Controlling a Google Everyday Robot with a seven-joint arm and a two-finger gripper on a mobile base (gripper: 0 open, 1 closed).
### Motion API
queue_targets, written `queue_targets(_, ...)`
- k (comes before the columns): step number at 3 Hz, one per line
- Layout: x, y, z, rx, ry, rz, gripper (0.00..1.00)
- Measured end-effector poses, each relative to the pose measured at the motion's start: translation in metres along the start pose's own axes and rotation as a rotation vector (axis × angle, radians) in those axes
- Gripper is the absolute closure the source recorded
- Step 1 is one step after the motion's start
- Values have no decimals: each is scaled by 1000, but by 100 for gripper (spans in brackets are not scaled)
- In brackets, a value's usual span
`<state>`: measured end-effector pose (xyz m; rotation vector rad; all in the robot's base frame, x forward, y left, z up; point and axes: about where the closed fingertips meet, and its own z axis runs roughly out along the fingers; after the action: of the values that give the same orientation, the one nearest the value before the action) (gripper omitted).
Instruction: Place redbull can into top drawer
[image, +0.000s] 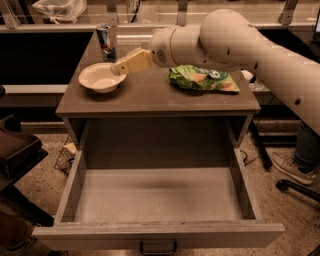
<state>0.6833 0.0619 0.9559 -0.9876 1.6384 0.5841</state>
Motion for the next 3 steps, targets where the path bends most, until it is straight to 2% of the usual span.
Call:
queue_targets(1,6,-1,7,39,2,28,0)
queue_targets(2,1,-27,33,82,-38,38,0)
queue_targets(3,-4,-58,71,93,-47,26,0)
